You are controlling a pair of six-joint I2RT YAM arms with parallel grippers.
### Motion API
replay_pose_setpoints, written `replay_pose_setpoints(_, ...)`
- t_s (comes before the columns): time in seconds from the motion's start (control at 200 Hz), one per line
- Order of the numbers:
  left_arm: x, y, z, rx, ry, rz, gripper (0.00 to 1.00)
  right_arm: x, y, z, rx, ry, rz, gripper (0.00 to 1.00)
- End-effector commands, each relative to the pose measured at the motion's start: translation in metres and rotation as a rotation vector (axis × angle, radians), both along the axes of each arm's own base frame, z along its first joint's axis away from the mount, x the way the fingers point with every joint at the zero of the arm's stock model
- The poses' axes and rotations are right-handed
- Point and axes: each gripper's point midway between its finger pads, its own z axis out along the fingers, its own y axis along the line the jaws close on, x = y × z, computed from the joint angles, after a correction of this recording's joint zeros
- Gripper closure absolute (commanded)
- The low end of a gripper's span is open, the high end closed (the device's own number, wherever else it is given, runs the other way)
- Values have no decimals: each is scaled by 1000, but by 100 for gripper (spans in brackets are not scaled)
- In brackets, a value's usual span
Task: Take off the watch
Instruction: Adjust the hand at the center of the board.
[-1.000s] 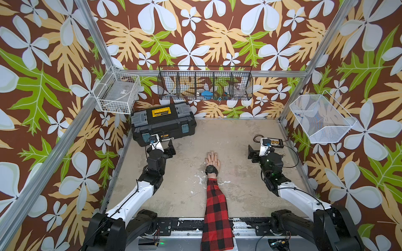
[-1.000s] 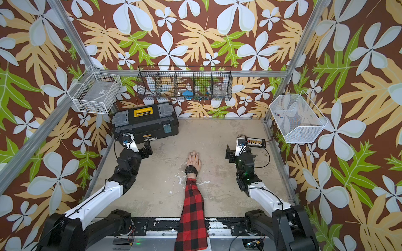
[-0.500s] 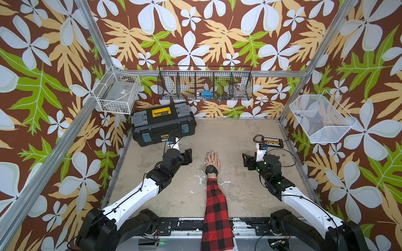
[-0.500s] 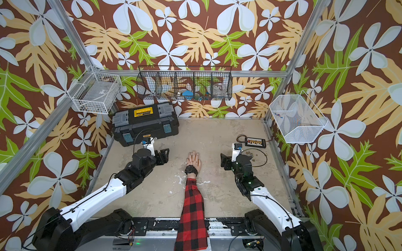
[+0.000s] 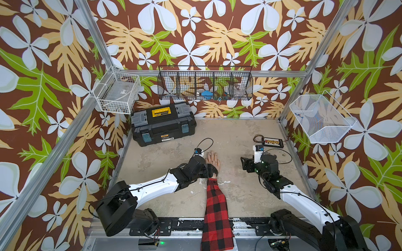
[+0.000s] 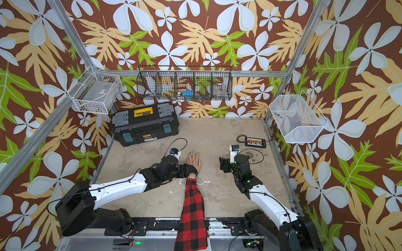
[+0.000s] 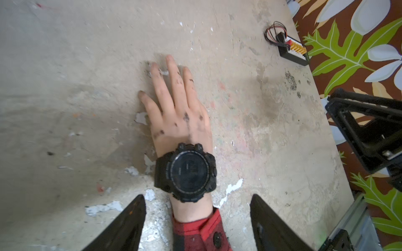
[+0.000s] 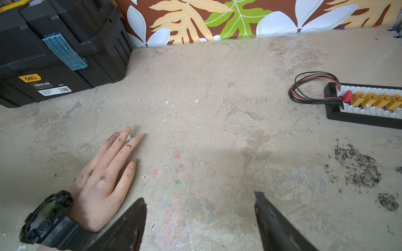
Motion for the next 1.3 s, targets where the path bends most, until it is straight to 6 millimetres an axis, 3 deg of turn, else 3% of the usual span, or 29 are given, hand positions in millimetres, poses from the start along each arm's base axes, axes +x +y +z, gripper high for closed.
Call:
replay_pose_setpoints(0.0,-7,-16,-9,-23,70,-18,23,1,1,1,-25,-14,17,19)
replay_pose_setpoints(0.13,-14,-25,-23,13,115,-31,23,2,2,0,-29,-14,22,19)
replay_pose_setpoints(0.47,-23,-13,-54,118,173,24,21,2,4,-2,-27,-9,37,17)
replay_pose_setpoints(1.011,-1,-31,-79,210,168,15,21,1,5,-5,-25,5,41,17)
replay_pose_setpoints(1.296,-3,-25,-93,244,183,28,24,0,6,-4,-15,4,44,17)
